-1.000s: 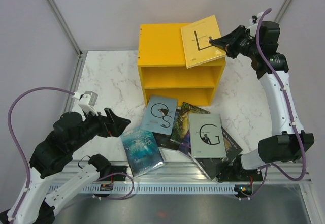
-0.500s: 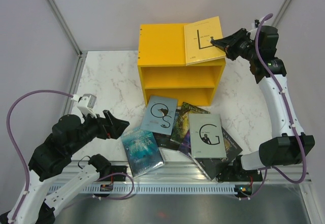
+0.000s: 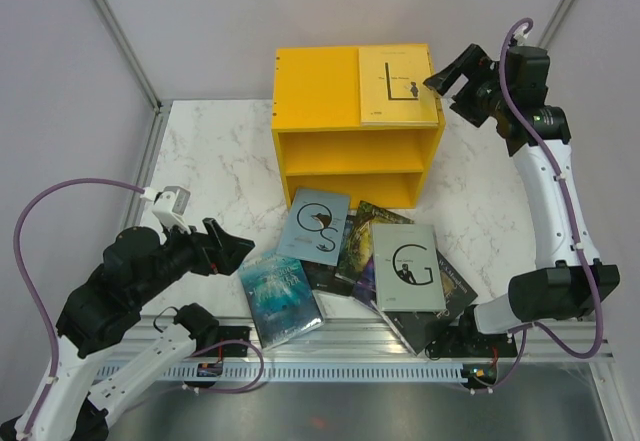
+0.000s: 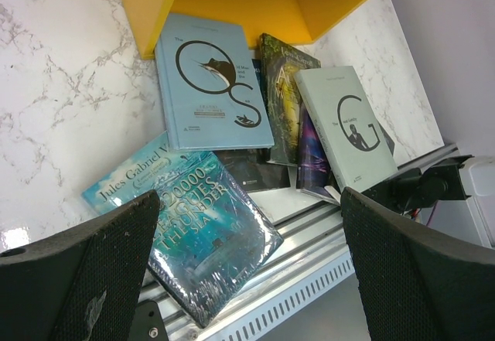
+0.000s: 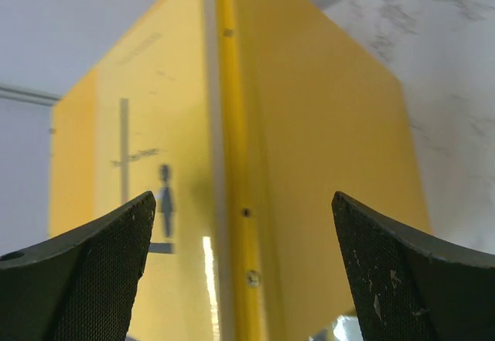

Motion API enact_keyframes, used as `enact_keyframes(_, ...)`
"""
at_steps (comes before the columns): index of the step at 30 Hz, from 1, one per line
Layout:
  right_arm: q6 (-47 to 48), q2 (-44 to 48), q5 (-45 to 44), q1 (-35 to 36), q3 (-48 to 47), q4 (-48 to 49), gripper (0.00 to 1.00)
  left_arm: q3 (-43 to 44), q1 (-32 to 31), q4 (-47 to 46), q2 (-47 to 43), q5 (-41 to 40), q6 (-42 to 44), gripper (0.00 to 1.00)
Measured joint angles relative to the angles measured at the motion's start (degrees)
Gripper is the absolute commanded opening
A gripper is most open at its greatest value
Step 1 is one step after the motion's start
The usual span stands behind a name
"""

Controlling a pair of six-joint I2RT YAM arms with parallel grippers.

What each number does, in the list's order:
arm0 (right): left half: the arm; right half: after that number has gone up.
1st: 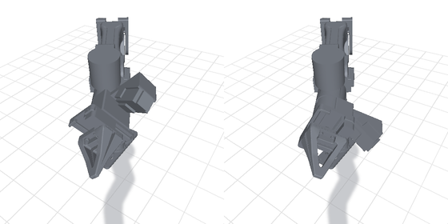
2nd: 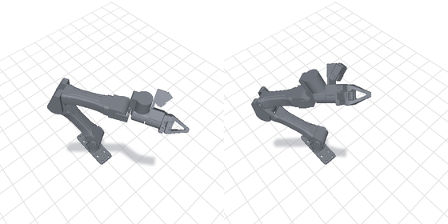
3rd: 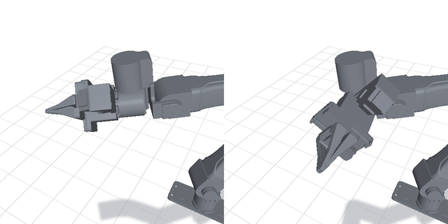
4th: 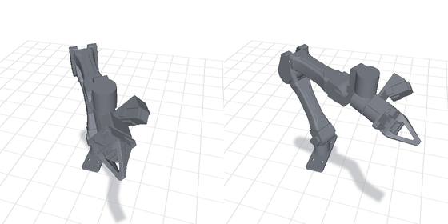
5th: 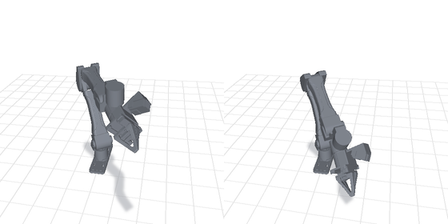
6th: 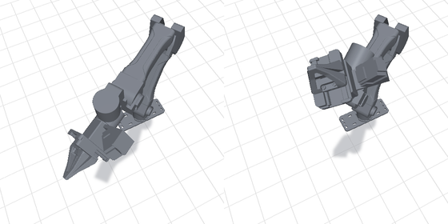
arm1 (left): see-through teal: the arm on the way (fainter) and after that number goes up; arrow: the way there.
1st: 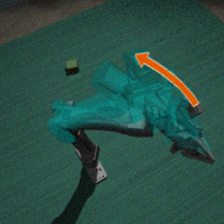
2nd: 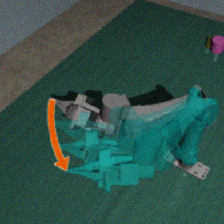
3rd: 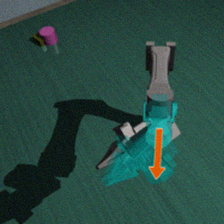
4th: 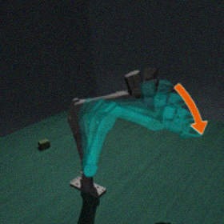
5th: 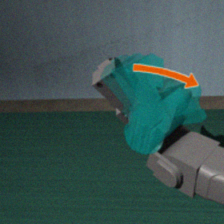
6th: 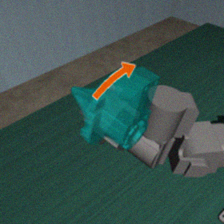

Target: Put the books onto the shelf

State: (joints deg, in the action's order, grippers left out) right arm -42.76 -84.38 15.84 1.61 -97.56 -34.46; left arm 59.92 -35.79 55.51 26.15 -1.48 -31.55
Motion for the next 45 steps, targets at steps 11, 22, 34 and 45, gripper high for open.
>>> enact_keyframes(11, 9.22, 2.1, -17.18, -0.81, -0.52, -11.65, 0.98, -1.51, 0.0, -0.35, 0.22, 0.61, -0.07, 1.0)
enact_keyframes(22, 12.61, 24.02, -20.68, -4.81, 22.71, -11.32, 0.98, -20.35, -0.09, -18.6, 6.64, 17.7, -8.68, 1.0)
enact_keyframes(34, 7.96, 32.24, -1.16, -4.98, 65.9, -4.39, 0.98, -24.9, -12.17, -43.8, 25.46, 20.17, -17.07, 0.97)
enact_keyframes(45, 7.5, 38.88, 5.11, -5.22, 71.95, 1.18, 0.9, -23.08, -18.56, -59.47, 49.44, 14.64, -21.09, 0.93)
